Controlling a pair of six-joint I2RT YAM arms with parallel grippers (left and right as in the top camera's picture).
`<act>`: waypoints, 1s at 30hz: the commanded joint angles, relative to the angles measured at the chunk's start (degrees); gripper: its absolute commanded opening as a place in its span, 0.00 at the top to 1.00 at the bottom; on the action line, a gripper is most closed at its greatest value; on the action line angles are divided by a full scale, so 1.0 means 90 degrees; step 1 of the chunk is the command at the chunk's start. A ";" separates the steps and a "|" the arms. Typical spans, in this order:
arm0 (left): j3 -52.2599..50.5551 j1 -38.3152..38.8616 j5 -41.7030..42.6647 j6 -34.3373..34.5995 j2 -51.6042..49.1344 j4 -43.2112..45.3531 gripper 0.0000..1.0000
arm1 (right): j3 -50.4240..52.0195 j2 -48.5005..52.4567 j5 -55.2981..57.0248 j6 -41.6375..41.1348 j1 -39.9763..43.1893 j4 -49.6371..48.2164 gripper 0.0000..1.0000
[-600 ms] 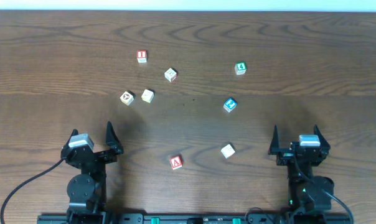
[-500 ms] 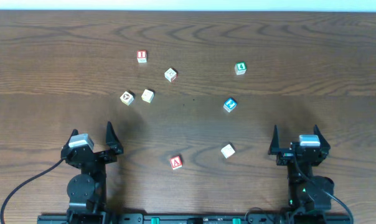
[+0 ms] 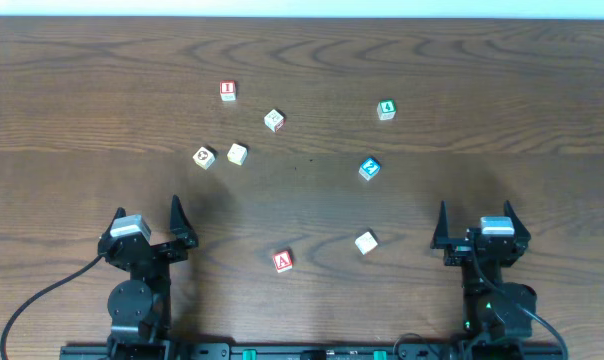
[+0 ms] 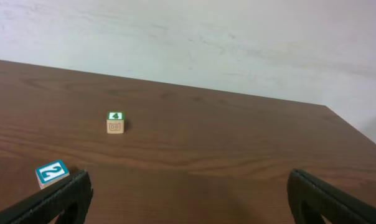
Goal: Spell out Ai2
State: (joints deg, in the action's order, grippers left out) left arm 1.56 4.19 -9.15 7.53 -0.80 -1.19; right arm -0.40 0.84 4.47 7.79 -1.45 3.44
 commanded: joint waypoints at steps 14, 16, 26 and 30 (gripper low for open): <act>-0.0073 -0.0005 0.0527 0.0022 0.0061 0.2404 0.05 | -0.0243 -0.0056 -0.0746 -0.0913 0.0034 -0.1270 0.01; 0.0204 -0.0005 0.0529 0.0022 0.0061 0.2764 0.04 | -0.0617 -0.0056 -0.0743 -0.0959 0.0034 -0.0937 0.01; 0.3582 -0.0005 0.0738 -0.1107 -0.0447 0.0068 0.05 | -0.3429 0.0391 -0.0007 -0.0959 0.0034 0.1037 0.01; 0.4947 -0.0005 0.0782 -0.1124 -0.1610 -0.0976 0.04 | -0.4371 0.1455 0.0000 -0.1226 0.0034 0.1770 0.01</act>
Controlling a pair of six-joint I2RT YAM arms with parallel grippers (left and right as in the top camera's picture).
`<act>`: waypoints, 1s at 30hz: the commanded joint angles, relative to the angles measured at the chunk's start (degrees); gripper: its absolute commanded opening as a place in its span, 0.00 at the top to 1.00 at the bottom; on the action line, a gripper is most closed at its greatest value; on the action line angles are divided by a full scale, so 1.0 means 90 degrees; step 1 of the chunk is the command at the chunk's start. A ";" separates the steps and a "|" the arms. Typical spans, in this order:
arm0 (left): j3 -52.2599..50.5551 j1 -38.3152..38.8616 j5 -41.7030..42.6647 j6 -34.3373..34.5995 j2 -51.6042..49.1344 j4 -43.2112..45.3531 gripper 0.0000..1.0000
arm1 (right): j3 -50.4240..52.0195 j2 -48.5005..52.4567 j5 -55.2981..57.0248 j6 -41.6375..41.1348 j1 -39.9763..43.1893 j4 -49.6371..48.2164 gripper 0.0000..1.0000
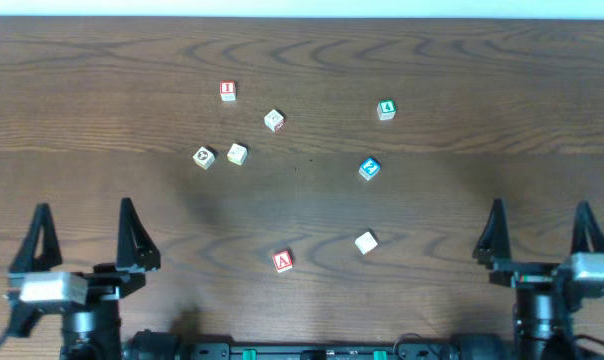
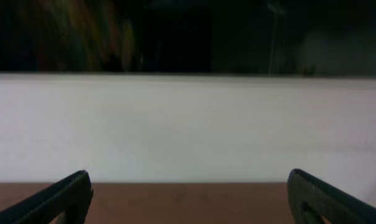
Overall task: Spell out Ai2
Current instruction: 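Reach the left gripper to the red 'A' block and grasp it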
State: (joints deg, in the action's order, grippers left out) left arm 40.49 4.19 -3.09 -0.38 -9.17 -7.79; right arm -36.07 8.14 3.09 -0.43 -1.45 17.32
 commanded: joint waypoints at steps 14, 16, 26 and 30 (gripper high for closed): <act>0.5238 -0.0002 0.2499 -0.0066 -0.6598 -0.5829 0.04 | -0.3480 0.5520 -0.3179 -0.0920 0.0034 0.3738 0.01; 0.5212 -0.0002 0.2521 -0.0165 -0.7050 -0.6173 0.05 | -0.3468 0.5829 -0.3475 -0.0923 0.0034 0.4182 0.01; 0.4158 0.0816 0.2475 0.0262 -0.8663 -0.7189 0.04 | -0.3291 0.6851 -0.1588 -0.1800 -0.0075 0.5530 0.04; 0.2324 0.2276 0.0398 0.2465 -0.8058 -0.5634 0.04 | -0.3152 0.6567 -0.1275 -0.2142 -0.0073 0.5535 0.02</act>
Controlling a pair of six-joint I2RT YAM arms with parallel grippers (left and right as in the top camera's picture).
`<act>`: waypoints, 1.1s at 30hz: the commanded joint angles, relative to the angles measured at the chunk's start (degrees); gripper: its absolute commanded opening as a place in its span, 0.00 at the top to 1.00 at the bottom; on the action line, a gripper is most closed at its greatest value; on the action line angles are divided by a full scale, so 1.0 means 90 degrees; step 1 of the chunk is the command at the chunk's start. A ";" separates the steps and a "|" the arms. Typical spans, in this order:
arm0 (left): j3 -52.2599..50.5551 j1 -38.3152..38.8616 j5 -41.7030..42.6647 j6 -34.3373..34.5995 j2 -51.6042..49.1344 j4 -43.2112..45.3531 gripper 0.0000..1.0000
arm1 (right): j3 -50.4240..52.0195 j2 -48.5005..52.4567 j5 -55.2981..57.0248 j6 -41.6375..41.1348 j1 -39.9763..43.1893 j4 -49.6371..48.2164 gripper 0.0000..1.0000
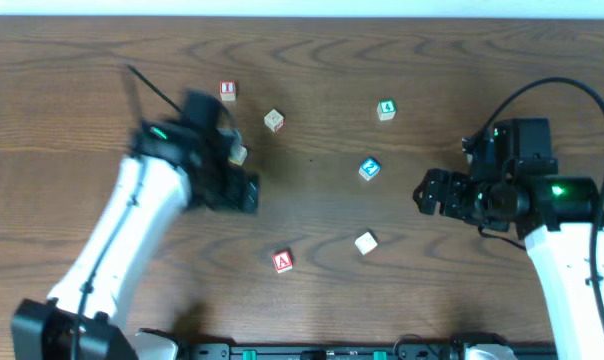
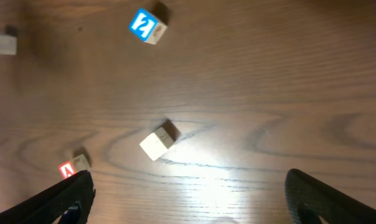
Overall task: Spell out Ai2
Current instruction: 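Reach the left gripper to the red 'A' block and grasp it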
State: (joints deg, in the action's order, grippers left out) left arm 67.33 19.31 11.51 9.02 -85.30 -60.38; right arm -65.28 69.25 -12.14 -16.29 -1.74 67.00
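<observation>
The red A block (image 1: 282,262) lies near the front, also seen as the A block (image 2: 70,168) in the right wrist view. The blue 2 block (image 1: 369,169) sits mid-table right, and the 2 block (image 2: 147,25) appears at the top of the wrist view. The red I block (image 1: 227,91) is at the back left. My right gripper (image 1: 423,193) hovers right of the 2 block; in its wrist view the right gripper (image 2: 188,183) is open and holds nothing. My left gripper (image 1: 244,192) is blurred, beside a pale block (image 1: 240,154).
A plain white block (image 1: 365,242) lies near the A block, and the same white block (image 2: 158,140) is just ahead of my right gripper. A green block (image 1: 385,110) and a tilted block (image 1: 273,121) stand toward the back. The left arm covers the table's left middle.
Both arms were reared up at the near edge with open fingers. Now both reach out over the table, the left to the pale blocks, the right toward the 2 block, its camera facing down.
Both arms first sat folded at the near edge with open grippers and all the blocks scattered. Then they stood raised, the right wrist camera facing the wall. Now they are stretched over the table; no block has moved.
</observation>
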 commanded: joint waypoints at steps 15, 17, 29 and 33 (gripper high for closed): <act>-0.1797 0.3728 -0.2390 0.5982 0.0386 0.1248 0.04 | 0.0148 -0.0325 0.0661 -0.0401 -0.0044 0.0248 0.01; -0.1797 0.3723 -0.2319 0.6220 0.0274 0.1205 0.04 | 0.0148 -0.0325 0.0661 -0.0398 -0.0044 0.0250 0.01; -0.1797 0.3507 -0.0916 0.6358 -0.0306 0.1736 0.04 | 0.0148 -0.0325 0.0661 -0.0398 -0.0044 0.0253 0.01; -0.1800 0.3429 -0.0571 0.6358 -0.0345 0.1710 0.04 | 0.0148 -0.0325 0.0663 -0.0401 -0.0044 0.0289 0.01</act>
State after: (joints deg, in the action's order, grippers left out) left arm 51.75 50.41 4.03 65.43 -87.92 -44.64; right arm -64.29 66.61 -6.74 -19.09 -1.74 69.43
